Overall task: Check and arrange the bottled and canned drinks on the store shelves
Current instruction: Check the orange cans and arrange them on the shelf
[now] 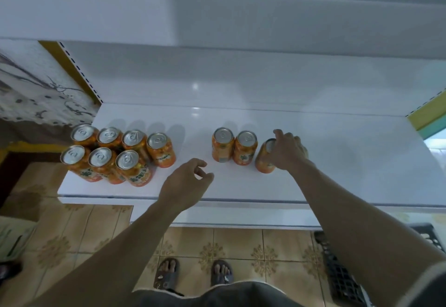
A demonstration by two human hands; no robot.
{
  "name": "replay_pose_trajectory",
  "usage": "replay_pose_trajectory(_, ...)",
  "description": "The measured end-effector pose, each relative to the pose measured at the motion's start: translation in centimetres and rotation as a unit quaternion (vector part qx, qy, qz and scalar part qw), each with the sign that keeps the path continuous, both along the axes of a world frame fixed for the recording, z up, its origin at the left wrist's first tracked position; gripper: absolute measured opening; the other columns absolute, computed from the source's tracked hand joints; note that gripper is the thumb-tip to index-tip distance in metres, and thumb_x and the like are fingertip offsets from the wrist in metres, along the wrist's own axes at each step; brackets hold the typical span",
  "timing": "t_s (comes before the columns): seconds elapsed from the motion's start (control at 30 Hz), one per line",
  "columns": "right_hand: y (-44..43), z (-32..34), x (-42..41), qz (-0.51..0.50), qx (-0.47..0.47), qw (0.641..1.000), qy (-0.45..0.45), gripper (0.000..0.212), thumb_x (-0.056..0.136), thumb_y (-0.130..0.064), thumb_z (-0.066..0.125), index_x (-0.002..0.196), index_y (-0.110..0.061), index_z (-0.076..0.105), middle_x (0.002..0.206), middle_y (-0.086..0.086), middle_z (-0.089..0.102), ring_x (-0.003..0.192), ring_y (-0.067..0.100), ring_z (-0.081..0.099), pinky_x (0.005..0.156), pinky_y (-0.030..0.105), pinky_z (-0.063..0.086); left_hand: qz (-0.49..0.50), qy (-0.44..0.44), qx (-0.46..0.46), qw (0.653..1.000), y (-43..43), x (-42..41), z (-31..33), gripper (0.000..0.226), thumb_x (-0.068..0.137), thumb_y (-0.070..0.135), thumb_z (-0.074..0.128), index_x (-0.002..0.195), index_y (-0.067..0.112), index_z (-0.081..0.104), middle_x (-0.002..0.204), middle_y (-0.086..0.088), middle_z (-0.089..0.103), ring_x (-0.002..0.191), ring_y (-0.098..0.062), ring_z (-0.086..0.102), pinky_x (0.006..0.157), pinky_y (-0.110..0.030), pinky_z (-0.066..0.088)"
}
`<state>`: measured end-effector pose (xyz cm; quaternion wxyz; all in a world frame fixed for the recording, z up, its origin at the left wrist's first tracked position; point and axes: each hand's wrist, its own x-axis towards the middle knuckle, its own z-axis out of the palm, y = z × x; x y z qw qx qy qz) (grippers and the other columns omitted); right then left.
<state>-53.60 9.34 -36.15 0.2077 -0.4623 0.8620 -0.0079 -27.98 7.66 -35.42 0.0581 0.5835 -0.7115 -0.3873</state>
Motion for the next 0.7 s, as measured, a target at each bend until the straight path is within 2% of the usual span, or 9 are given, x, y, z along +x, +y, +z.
replay_pose_trajectory(0.1,-0.6,2.4,2.4,0.041,-0.098,0.993,0.057,0.062,0.093,-0.027,0.061,0.15,-0.019,0.038,0.145,0.008,0.048,0.135,0.029,0.039,0.104,0.039,0.036,-0.006,-0.02,-0.006,1.0,-0.6,1.6,0.1,0.038,0.094,0.047,0.059,0.127,0.029,0.056,0.11,0.014,0.065,0.094,-0.01,0.063,0.085,-0.039,0.058)
replay_pose_trajectory(0.2,-2.5,4.3,8.4,0.086,-0.179,0.98,-0.008,0.053,0.094,-0.029,0.061,0.145,-0.025,0.047,0.142,0.0,0.052,0.131,0.024,0.047,0.101,0.037,0.04,-0.009,-0.04,-0.018,0.999,-1.2,4.5,0.3,0.038,0.094,0.046,0.059,0.128,0.028,0.056,0.112,0.014,0.066,0.095,-0.009,0.063,0.086,-0.034,0.056)
replay_pose_trajectory(0.3,-5.0,3.8,15.3,0.159,-0.143,0.974,-0.079,0.053,0.095,-0.037,0.062,0.144,-0.025,0.048,0.144,0.0,0.053,0.121,0.024,0.059,0.099,0.036,0.047,0.004,-0.051,-0.043,0.998,-2.0,8.0,0.6,0.034,0.095,0.044,0.059,0.125,0.028,0.058,0.109,0.015,0.064,0.092,-0.006,0.06,0.079,-0.025,0.05)
replay_pose_trajectory(0.37,-6.8,2.6,19.0,0.175,-0.113,0.972,-0.11,0.058,0.092,-0.041,0.064,0.145,-0.024,0.046,0.143,0.002,0.053,0.121,0.025,0.059,0.098,0.038,0.048,0.015,-0.064,-0.059,0.996,-2.6,10.2,0.9,0.029,0.096,0.042,0.058,0.121,0.03,0.059,0.104,0.017,0.06,0.091,-0.005,0.055,0.075,-0.023,0.041)
replay_pose_trajectory(0.5,-9.7,-0.3,23.2,0.134,-0.082,0.979,-0.129,0.075,0.083,-0.042,0.074,0.145,-0.022,0.039,0.137,0.006,0.051,0.125,0.03,0.053,0.092,0.04,0.045,0.028,-0.059,-0.079,0.995,-3.9,14.1,1.3,0.013,0.095,0.041,0.057,0.099,0.028,0.059,0.096,0.01,0.066,0.083,-0.011,0.058,0.07,-0.026,0.042)
replay_pose_trajectory(0.6,-11.0,-2.4,24.4,0.094,-0.061,0.983,-0.146,0.093,0.08,-0.041,0.079,0.154,-0.023,0.026,0.148,0.005,0.042,0.134,0.029,0.046,0.099,0.041,0.043,0.026,-0.046,-0.062,0.997,-4.6,16.1,1.4,0.018,0.095,0.042,0.058,0.107,0.029,0.061,0.101,0.01,0.066,0.09,-0.014,0.063,0.073,-0.028,0.046)
replay_pose_trajectory(0.7,-11.2,-3.3,25.0,0.051,-0.094,0.984,-0.146,0.083,0.077,-0.041,0.08,0.145,-0.023,0.037,0.139,0.003,0.053,0.123,0.028,0.055,0.091,0.039,0.044,-0.001,-0.022,-0.066,0.998,-5.0,17.6,1.6,0.02,0.096,0.042,0.056,0.111,0.029,0.061,0.103,0.01,0.067,0.092,-0.012,0.062,0.075,-0.027,0.047)
